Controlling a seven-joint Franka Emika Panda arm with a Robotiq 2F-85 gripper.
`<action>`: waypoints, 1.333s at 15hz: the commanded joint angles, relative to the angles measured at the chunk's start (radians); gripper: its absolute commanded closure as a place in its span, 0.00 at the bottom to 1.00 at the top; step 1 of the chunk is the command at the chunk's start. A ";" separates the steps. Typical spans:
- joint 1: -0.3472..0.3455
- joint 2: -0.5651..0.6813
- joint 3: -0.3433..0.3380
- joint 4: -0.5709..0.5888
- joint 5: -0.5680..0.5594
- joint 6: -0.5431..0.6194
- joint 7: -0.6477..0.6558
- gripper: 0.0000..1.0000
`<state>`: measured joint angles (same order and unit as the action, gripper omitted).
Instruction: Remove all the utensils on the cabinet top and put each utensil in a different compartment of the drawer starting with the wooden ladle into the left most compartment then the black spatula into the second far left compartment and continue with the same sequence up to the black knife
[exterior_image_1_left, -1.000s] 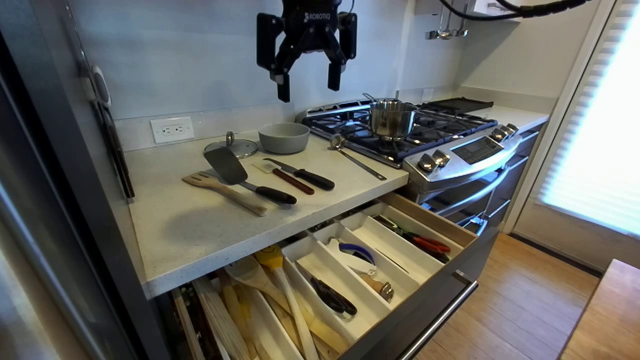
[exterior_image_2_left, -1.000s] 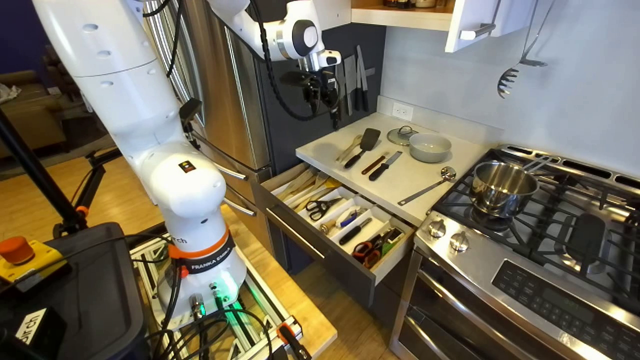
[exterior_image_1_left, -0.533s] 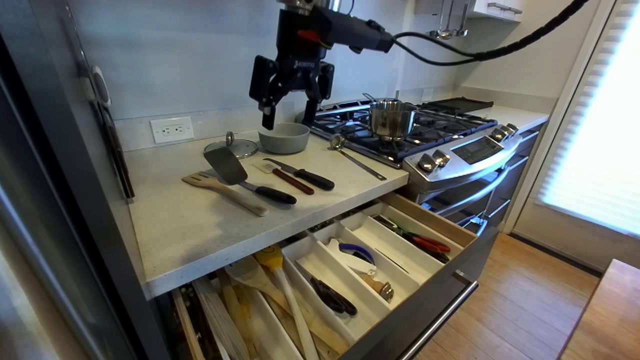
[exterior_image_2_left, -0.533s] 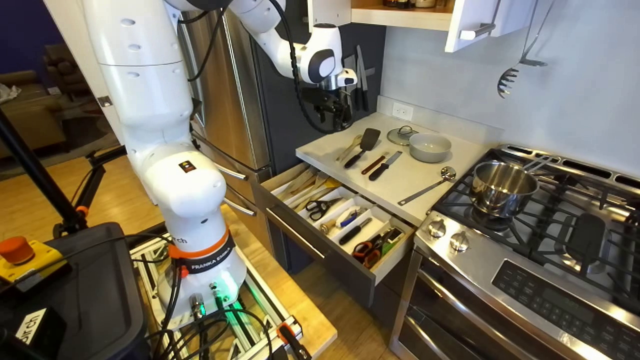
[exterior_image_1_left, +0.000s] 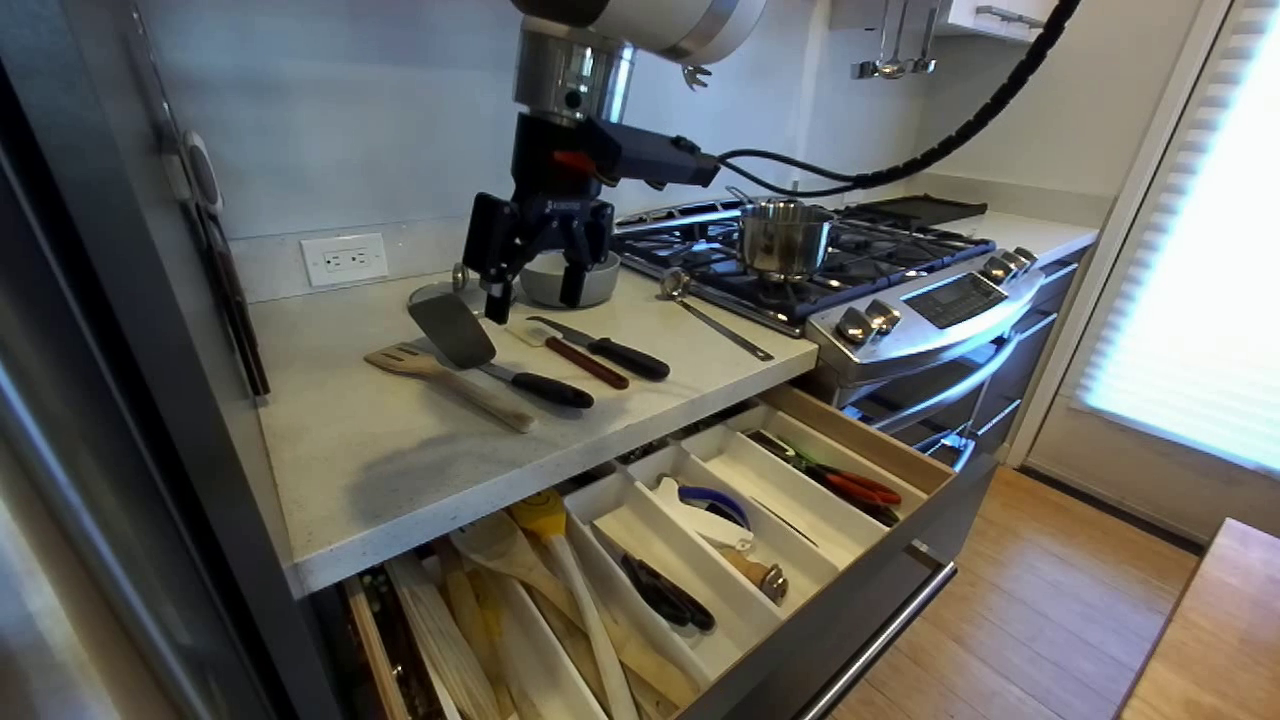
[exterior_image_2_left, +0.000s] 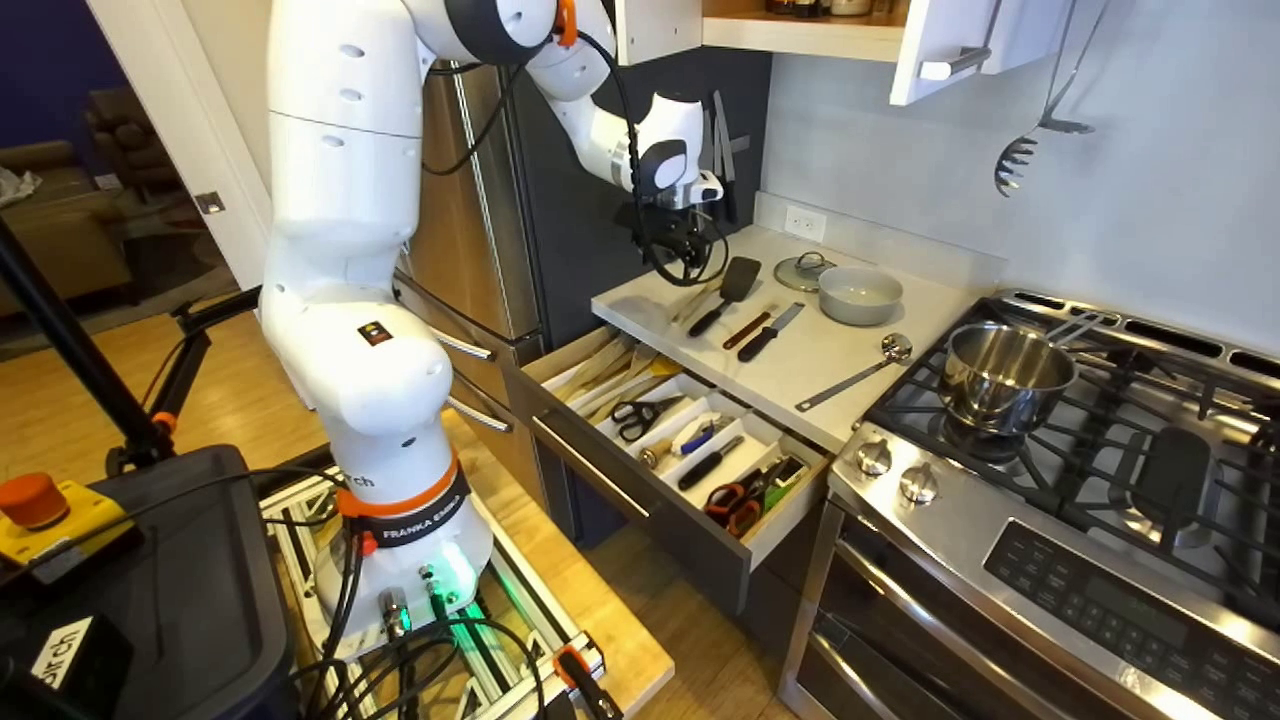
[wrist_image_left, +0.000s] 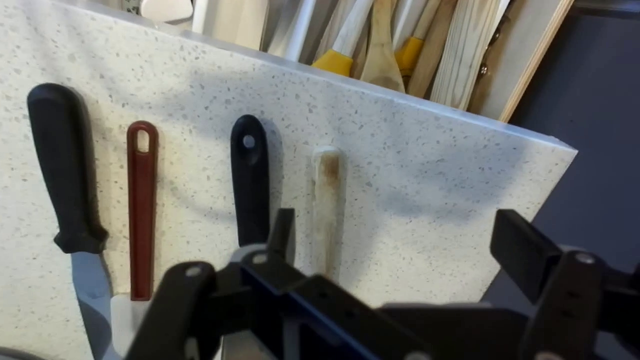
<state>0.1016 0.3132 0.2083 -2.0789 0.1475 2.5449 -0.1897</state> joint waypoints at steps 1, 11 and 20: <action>0.003 0.004 -0.002 0.005 -0.001 -0.003 0.002 0.00; -0.016 0.170 -0.024 0.125 -0.003 0.090 0.014 0.00; 0.059 0.364 -0.068 0.298 -0.076 0.184 0.115 0.00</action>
<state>0.1159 0.6096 0.1748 -1.8474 0.1163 2.7012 -0.1402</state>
